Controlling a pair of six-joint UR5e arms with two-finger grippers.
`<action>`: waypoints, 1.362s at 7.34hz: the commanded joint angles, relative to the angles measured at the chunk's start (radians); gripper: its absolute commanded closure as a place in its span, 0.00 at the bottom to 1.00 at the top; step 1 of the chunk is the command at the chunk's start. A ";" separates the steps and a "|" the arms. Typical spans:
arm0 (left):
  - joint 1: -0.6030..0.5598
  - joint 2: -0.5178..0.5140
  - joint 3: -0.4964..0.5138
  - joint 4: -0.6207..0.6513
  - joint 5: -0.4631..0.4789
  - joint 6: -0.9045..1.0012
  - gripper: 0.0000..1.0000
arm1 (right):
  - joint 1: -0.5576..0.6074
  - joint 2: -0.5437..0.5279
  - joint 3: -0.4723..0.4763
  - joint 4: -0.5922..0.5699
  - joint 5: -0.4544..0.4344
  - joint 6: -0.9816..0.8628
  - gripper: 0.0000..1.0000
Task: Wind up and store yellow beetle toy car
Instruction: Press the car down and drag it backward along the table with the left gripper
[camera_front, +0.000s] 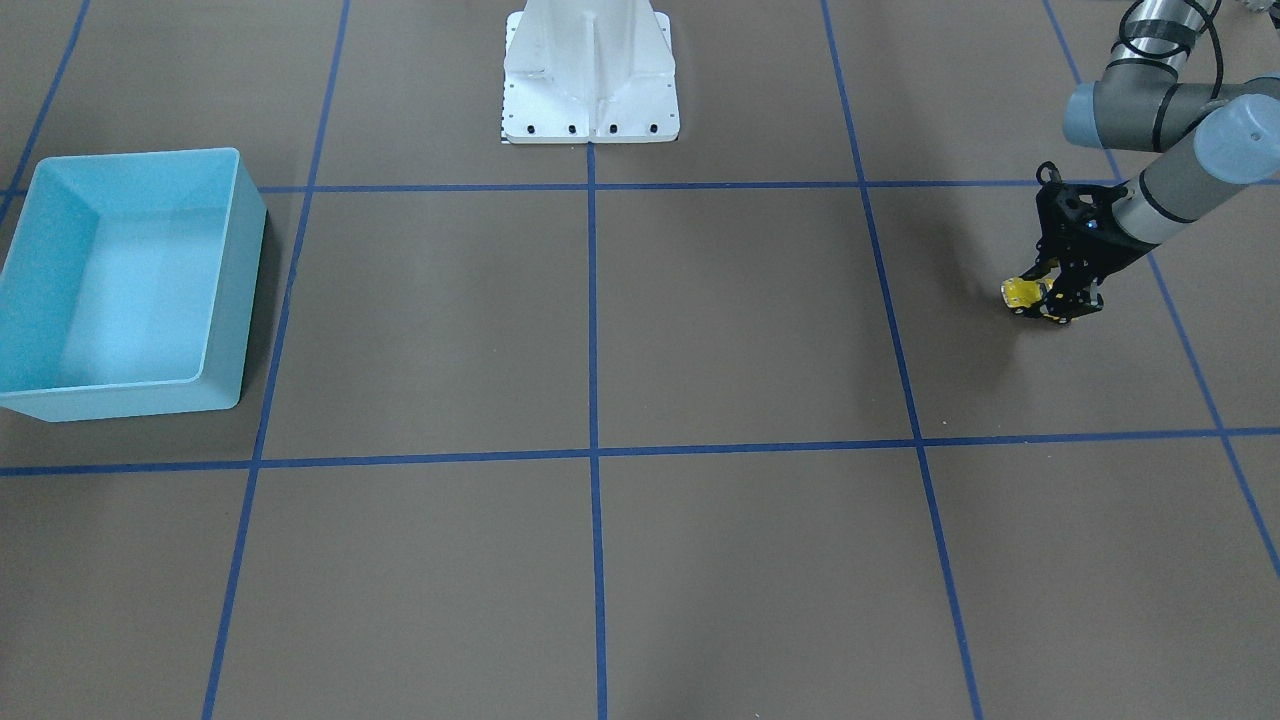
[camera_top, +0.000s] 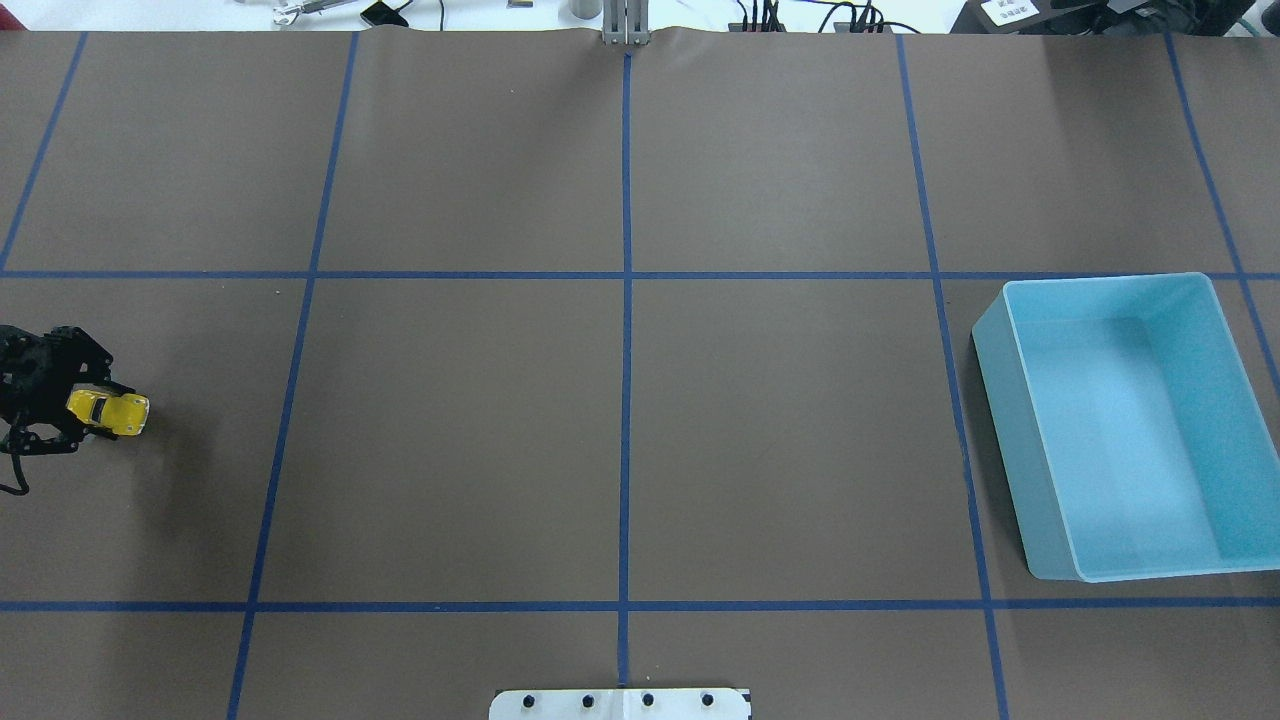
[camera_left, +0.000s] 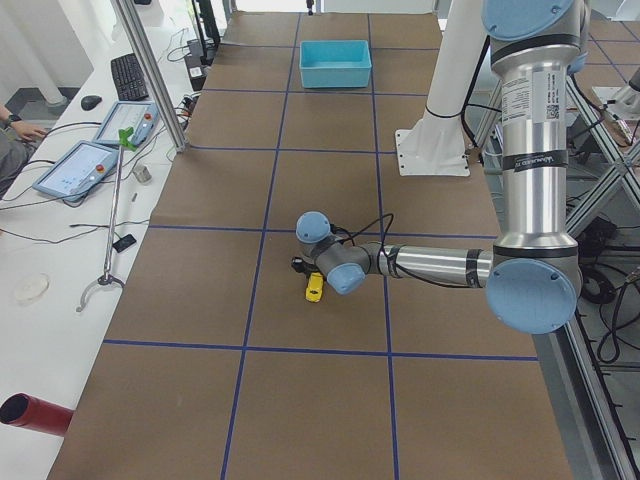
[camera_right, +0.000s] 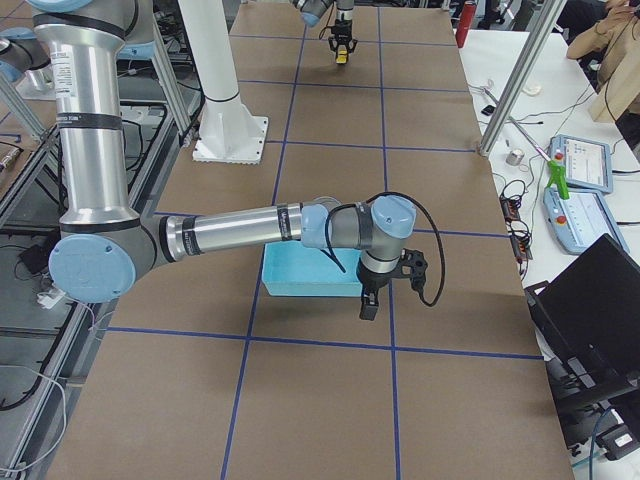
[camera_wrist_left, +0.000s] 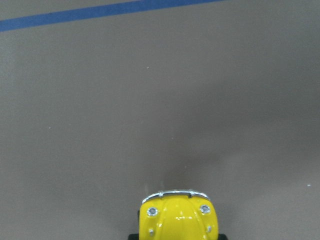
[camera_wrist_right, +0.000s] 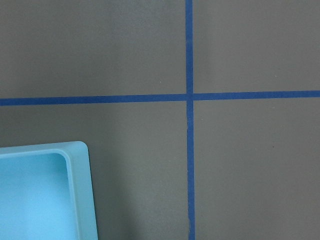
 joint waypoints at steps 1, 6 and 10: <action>-0.005 -0.003 0.005 -0.015 -0.041 -0.004 1.00 | 0.000 0.000 0.000 0.000 0.000 0.000 0.00; -0.012 0.002 0.029 -0.012 -0.078 -0.055 1.00 | 0.000 0.001 0.001 0.000 0.000 0.000 0.00; -0.041 -0.008 0.060 -0.011 -0.127 -0.056 1.00 | 0.000 0.001 0.005 0.000 0.000 0.000 0.00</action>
